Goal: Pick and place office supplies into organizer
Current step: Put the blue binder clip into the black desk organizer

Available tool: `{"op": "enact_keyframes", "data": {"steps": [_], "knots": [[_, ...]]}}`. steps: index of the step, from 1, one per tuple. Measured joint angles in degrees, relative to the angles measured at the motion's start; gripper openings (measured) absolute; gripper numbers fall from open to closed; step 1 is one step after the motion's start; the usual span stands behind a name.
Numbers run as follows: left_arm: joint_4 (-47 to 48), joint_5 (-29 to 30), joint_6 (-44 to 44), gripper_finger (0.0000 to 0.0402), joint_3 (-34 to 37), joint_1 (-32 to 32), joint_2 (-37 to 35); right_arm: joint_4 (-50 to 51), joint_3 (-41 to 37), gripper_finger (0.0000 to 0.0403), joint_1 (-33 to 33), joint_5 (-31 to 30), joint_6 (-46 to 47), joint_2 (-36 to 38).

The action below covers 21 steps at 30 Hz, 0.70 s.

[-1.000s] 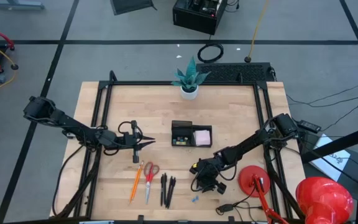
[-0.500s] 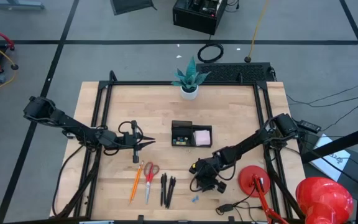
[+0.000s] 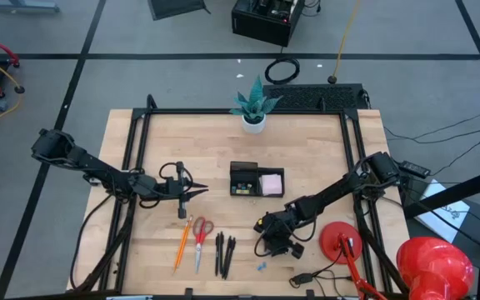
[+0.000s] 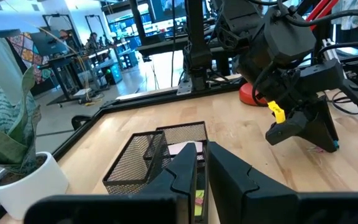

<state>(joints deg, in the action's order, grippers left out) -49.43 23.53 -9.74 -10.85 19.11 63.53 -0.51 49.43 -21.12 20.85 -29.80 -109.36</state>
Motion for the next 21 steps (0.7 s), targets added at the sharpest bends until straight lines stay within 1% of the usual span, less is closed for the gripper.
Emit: {"op": "enact_keyframes", "data": {"steps": [9,15,18,21], "knots": [[-0.02,0.0,-0.02,0.0047,0.0,-0.01,0.0,-0.13,-0.12,0.008,-0.14,0.5,0.16,-0.02],[-0.07,0.0,-0.01,0.0047,0.0,-0.02,0.0,-3.03,-0.2,0.0072,-0.68,1.17,0.9,-0.02],[-0.07,0.0,-0.02,0.0047,0.0,-0.02,0.0,-5.49,-0.2,0.0071,-0.68,1.45,3.4,0.0],[-0.07,0.0,-0.02,0.0047,0.0,0.0,0.0,-7.96,-0.17,0.0071,-0.68,1.52,4.01,0.27]]}}
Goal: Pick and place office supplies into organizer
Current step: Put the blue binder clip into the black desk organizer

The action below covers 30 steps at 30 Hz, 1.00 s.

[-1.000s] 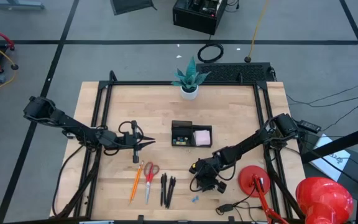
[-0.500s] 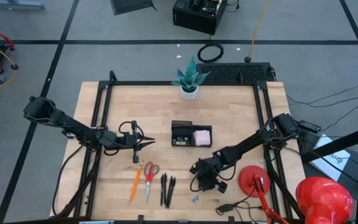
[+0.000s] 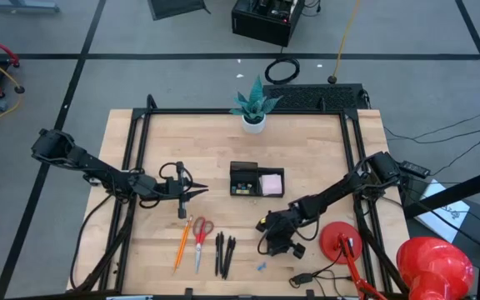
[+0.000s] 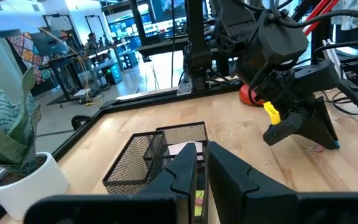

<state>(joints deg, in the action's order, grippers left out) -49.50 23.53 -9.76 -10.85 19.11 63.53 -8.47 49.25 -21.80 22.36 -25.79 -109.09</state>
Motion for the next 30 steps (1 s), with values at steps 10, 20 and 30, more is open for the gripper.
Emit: {"op": "enact_keyframes", "data": {"steps": [10,20,30], "knots": [[-0.04,0.0,0.0,0.0047,0.0,0.0,0.0,-3.35,-0.31,0.007,-0.4,-1.62,1.35,5.56],[-0.11,0.0,0.0,0.0047,0.0,-0.02,-0.02,-3.61,-0.02,0.007,-2.05,-8.73,1.3,14.68],[-0.36,0.0,0.74,0.0047,0.0,0.0,-0.02,-2.44,-0.02,0.007,-2.7,-9.2,4.1,14.31]]}}
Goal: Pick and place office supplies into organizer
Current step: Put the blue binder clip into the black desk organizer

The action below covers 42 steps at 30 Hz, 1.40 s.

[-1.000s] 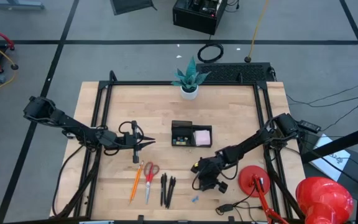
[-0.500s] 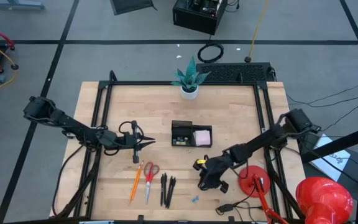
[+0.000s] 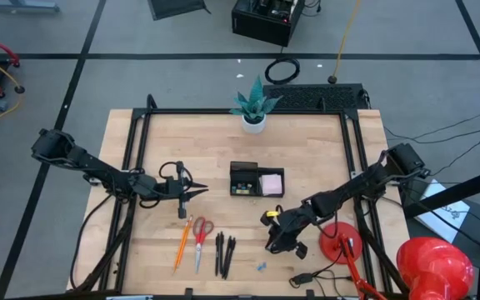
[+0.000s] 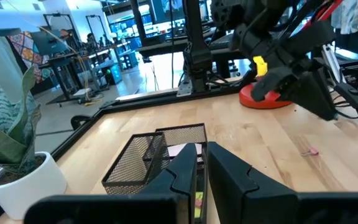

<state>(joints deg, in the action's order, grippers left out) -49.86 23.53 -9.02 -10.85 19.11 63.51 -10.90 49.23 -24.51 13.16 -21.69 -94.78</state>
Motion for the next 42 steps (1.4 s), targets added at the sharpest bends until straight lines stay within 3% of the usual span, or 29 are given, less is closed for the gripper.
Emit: {"op": "enact_keyframes", "data": {"steps": [4,10,17,21,29,42], "knots": [[-0.33,0.0,-0.04,0.0047,0.0,-0.02,0.0,-2.35,0.04,0.007,-0.02,-0.52,0.07,0.11],[-1.15,0.0,-0.31,0.0047,0.0,-0.02,0.0,-9.99,0.04,0.007,2.18,-11.85,3.93,0.11],[-1.44,0.0,-0.96,0.0047,0.0,-0.02,0.0,-20.43,0.35,0.007,7.49,-17.64,6.45,-1.76],[-1.46,0.0,-1.21,0.0047,0.0,-0.02,0.0,-19.12,2.52,0.007,11.63,-18.13,8.76,-5.25],[-1.39,0.07,-1.33,0.0047,0.0,-0.02,0.0,-18.0,4.15,0.007,16.42,-27.16,12.89,-11.69],[-1.21,0.09,-2.29,0.0047,0.0,-0.02,0.0,-12.17,4.2,0.007,17.18,-34.39,16.59,-12.09]]}}
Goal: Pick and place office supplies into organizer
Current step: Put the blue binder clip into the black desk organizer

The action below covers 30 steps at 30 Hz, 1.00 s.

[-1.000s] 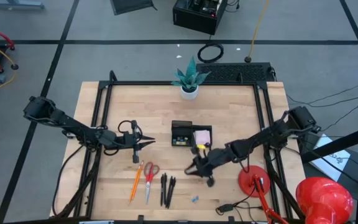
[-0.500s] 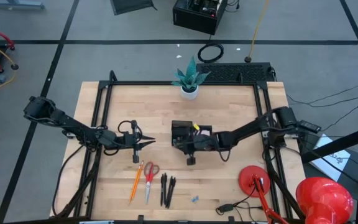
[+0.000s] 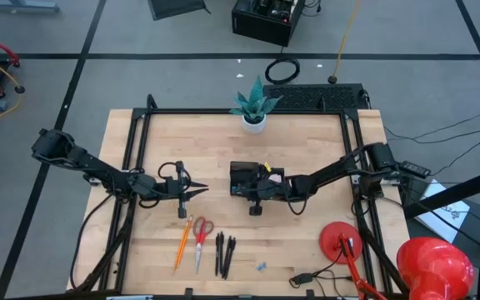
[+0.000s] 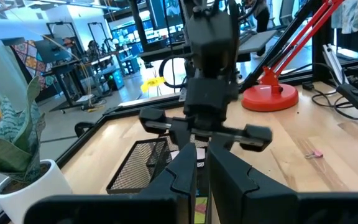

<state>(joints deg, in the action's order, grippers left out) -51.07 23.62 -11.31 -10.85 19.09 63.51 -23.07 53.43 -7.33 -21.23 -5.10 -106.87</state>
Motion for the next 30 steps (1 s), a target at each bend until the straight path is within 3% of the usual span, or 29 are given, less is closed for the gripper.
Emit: {"op": "enact_keyframes", "data": {"steps": [6,19,30], "knots": [[-0.01,0.02,-0.1,0.0047,0.0,0.0,0.0,2.96,-0.02,0.007,0.46,-1.85,3.13,0.0],[-0.1,0.02,-0.31,0.0047,0.0,0.0,0.0,3.45,-0.02,0.0073,1.17,0.78,4.42,0.0],[-0.16,0.0,-0.22,0.0047,0.0,0.0,0.0,4.42,-0.02,0.0136,1.37,0.43,5.94,0.0]]}}
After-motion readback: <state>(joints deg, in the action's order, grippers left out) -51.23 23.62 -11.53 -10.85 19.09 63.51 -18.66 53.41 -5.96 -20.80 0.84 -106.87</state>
